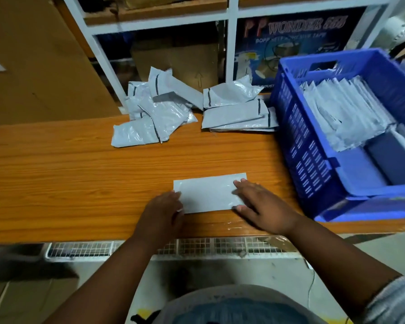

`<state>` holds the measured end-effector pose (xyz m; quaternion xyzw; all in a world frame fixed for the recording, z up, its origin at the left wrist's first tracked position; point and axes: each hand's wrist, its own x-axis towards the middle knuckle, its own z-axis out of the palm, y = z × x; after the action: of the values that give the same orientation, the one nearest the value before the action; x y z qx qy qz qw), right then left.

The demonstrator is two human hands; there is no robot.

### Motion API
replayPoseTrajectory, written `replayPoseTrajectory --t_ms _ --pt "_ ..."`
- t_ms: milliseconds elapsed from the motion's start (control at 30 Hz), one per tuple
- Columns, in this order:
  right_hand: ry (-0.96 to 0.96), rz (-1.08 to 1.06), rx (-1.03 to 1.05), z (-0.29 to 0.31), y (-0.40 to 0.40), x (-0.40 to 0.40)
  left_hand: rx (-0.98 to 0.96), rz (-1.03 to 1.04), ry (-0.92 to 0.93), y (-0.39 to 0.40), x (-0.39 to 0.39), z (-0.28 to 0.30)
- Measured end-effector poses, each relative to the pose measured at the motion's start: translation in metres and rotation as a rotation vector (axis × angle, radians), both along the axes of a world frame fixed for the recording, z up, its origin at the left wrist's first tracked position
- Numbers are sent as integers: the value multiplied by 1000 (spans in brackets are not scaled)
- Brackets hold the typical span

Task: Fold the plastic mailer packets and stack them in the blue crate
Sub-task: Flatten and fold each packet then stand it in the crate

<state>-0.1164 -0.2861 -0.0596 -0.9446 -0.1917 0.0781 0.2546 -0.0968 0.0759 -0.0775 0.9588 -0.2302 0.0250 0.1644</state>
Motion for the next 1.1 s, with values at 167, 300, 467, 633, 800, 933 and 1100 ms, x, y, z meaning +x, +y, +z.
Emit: replayPoseTrajectory --t_ms 167,300,467,633,800,933,1100 --pt "-130 -201 10 19 7 28 -17 38 -51 -42 19 22" --pt "-103 -280 -206 9 35 50 -2 4 -70 -109 42 22" --pt "-41 -319 -316 -34 41 41 168 37 -2 -158 57 8" --pt "-60 -307 -349 -39 43 46 291 49 13 -154 52 -24" --pt "-57 -299 -381 -40 43 46 277 25 -36 -154 54 -25" --pt "-87 -288 -421 -28 44 51 175 -5 22 -146 53 -20" --pt "-160 -173 -292 -24 75 56 -211 87 108 -137 66 -16"
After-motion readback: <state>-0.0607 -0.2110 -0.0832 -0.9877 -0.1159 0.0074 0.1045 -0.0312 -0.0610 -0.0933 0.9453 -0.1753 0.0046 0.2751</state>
